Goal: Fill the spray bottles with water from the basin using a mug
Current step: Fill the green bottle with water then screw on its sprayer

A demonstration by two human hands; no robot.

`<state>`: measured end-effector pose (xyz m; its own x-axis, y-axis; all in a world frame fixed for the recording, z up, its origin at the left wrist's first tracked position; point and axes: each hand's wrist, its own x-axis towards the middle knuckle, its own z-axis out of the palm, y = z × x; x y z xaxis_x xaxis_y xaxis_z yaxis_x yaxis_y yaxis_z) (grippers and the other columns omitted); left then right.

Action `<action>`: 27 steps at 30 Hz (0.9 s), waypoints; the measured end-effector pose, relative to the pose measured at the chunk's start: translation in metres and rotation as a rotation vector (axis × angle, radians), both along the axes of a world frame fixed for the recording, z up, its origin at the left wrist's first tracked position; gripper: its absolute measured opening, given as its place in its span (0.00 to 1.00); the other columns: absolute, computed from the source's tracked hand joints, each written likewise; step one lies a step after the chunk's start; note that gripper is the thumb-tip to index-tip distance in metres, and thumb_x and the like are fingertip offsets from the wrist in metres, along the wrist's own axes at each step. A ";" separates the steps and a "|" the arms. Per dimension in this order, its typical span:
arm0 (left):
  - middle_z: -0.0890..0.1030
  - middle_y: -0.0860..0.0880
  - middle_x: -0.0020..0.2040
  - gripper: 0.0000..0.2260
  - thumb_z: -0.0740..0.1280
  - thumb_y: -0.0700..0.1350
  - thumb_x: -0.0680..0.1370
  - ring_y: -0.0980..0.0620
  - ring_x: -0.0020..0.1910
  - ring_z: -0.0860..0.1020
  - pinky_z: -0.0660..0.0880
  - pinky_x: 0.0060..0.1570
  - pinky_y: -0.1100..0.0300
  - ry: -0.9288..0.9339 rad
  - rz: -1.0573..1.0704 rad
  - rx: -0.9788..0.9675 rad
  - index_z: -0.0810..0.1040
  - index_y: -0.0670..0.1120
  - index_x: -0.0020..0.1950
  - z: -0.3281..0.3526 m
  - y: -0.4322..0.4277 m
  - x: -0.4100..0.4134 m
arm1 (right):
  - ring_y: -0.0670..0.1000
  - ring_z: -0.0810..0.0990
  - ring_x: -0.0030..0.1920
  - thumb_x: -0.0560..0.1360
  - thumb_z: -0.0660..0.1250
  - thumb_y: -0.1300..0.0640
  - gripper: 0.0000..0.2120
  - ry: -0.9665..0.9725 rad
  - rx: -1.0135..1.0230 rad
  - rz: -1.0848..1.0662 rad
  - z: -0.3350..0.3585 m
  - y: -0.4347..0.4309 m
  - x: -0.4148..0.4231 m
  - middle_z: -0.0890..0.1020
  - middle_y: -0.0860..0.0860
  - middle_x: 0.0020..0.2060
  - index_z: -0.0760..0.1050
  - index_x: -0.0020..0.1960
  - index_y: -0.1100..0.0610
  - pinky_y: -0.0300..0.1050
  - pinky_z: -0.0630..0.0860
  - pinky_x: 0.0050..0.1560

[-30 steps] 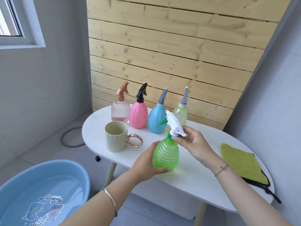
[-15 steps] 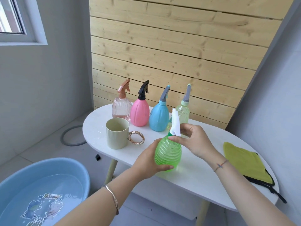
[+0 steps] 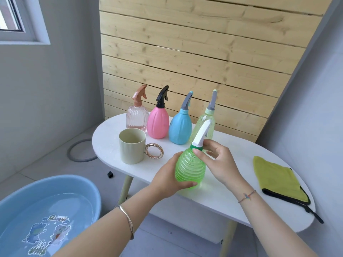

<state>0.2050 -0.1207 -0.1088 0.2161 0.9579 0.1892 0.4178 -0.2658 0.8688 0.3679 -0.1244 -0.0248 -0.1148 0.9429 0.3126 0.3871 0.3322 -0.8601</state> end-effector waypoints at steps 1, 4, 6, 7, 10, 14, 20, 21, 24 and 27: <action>0.78 0.59 0.61 0.40 0.81 0.53 0.65 0.58 0.60 0.76 0.74 0.62 0.55 0.001 0.002 0.000 0.65 0.56 0.72 0.000 0.000 0.001 | 0.36 0.79 0.52 0.72 0.73 0.55 0.10 0.014 -0.002 -0.008 -0.001 -0.001 0.000 0.83 0.38 0.47 0.79 0.50 0.45 0.40 0.71 0.60; 0.78 0.59 0.61 0.40 0.81 0.53 0.65 0.57 0.60 0.77 0.74 0.62 0.55 0.007 0.010 0.005 0.65 0.55 0.72 0.001 -0.001 0.002 | 0.39 0.80 0.48 0.68 0.76 0.55 0.10 0.120 0.048 -0.130 -0.009 -0.001 -0.011 0.83 0.40 0.43 0.78 0.47 0.47 0.37 0.73 0.55; 0.78 0.58 0.62 0.41 0.81 0.53 0.65 0.57 0.60 0.77 0.74 0.61 0.55 0.008 0.014 0.005 0.64 0.55 0.73 0.001 -0.002 0.002 | 0.42 0.80 0.47 0.66 0.78 0.55 0.13 0.198 0.070 -0.219 -0.014 -0.002 -0.022 0.82 0.42 0.41 0.75 0.44 0.49 0.36 0.74 0.52; 0.78 0.58 0.62 0.41 0.81 0.54 0.65 0.56 0.60 0.77 0.74 0.61 0.54 0.010 0.015 0.005 0.64 0.54 0.73 0.002 -0.002 0.003 | 0.44 0.80 0.47 0.65 0.79 0.54 0.15 0.215 0.067 -0.249 -0.015 -0.002 -0.026 0.81 0.43 0.41 0.74 0.44 0.50 0.37 0.74 0.51; 0.78 0.57 0.62 0.41 0.81 0.53 0.65 0.56 0.60 0.77 0.74 0.61 0.54 0.008 0.011 0.007 0.64 0.54 0.73 0.002 -0.002 0.003 | 0.45 0.81 0.49 0.64 0.80 0.52 0.17 0.231 0.018 -0.250 -0.015 -0.002 -0.025 0.82 0.46 0.45 0.74 0.47 0.51 0.38 0.75 0.49; 0.78 0.58 0.63 0.40 0.80 0.54 0.65 0.56 0.61 0.76 0.74 0.62 0.53 -0.003 0.010 0.006 0.65 0.54 0.72 0.001 -0.002 0.001 | 0.43 0.81 0.53 0.73 0.72 0.57 0.12 0.258 -0.056 -0.048 -0.011 -0.005 -0.013 0.83 0.45 0.51 0.78 0.56 0.50 0.41 0.75 0.54; 0.78 0.58 0.62 0.41 0.81 0.54 0.65 0.55 0.60 0.77 0.74 0.61 0.51 -0.006 0.015 0.002 0.65 0.55 0.72 0.001 -0.002 0.002 | 0.47 0.81 0.45 0.67 0.78 0.60 0.12 0.377 0.011 -0.175 -0.017 -0.003 -0.025 0.83 0.49 0.43 0.77 0.46 0.52 0.45 0.77 0.51; 0.78 0.57 0.62 0.41 0.81 0.54 0.65 0.55 0.60 0.77 0.74 0.61 0.51 -0.002 0.016 0.005 0.64 0.54 0.73 0.001 -0.002 0.002 | 0.47 0.80 0.44 0.66 0.79 0.59 0.14 0.379 0.014 -0.205 -0.018 -0.003 -0.028 0.82 0.50 0.42 0.75 0.45 0.53 0.45 0.77 0.50; 0.77 0.57 0.63 0.41 0.80 0.55 0.65 0.55 0.61 0.77 0.74 0.62 0.51 0.000 0.011 0.002 0.64 0.54 0.73 0.001 -0.002 0.002 | 0.43 0.80 0.48 0.66 0.78 0.57 0.16 0.343 -0.021 -0.163 -0.020 -0.003 -0.024 0.82 0.47 0.47 0.75 0.50 0.51 0.41 0.76 0.54; 0.77 0.58 0.63 0.41 0.80 0.56 0.64 0.56 0.62 0.76 0.73 0.63 0.51 -0.006 0.006 -0.003 0.64 0.55 0.73 0.001 -0.002 0.002 | 0.43 0.81 0.51 0.73 0.72 0.54 0.13 0.361 -0.120 0.013 -0.014 -0.005 -0.010 0.83 0.47 0.51 0.78 0.57 0.50 0.37 0.75 0.53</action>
